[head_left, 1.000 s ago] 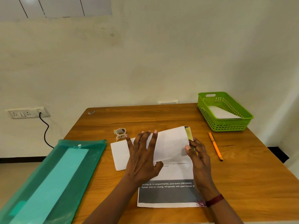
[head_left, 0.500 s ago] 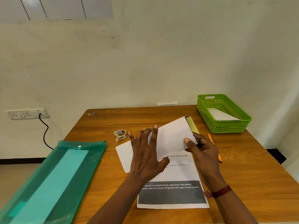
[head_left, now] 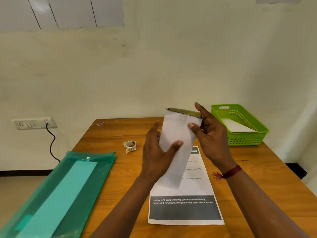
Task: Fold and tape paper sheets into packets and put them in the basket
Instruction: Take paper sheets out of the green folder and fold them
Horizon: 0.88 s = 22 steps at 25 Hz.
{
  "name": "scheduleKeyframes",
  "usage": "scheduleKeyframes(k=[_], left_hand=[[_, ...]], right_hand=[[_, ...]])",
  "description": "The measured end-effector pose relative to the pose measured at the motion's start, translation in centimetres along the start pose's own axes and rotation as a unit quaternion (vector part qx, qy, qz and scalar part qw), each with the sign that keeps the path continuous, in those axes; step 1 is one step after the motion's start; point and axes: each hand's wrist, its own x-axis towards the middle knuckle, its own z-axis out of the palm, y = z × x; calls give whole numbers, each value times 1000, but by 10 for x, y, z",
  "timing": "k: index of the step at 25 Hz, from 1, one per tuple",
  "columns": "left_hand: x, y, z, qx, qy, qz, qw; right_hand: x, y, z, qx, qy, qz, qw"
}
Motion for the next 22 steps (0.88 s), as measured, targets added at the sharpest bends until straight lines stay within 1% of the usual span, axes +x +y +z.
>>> scheduleKeyframes(k=[2,4,7,11,14,17,19,22], left_hand=[[10,9,-8,-96,10,-27,995],[22,18,-18,-183,-2,-69,981],[34,26,-27,-266,-30,-88,959],[35,33,-29,-305,-37,-104,946],[30,36,-30,-319,-41,-113,940],[26,42,-30,-336,-40,-110,935],[25,48,-29,-319,-27,-100,942],[27,52,-29,-307,-1,-72,949]], right_hand=[[3,-4,4,12,-8,1,1000],[3,-6,7,26,-16,0,1000],[0,-6,10,9,-17,-7,1000],[-3,-5,12,6,-10,11,1000],[-5,-6,14,32,-4,19,999],[-6,-10,19,61,53,18,997],[-5,-12,23,72,85,20,994],[-6,-17,28,64,92,15,994]])
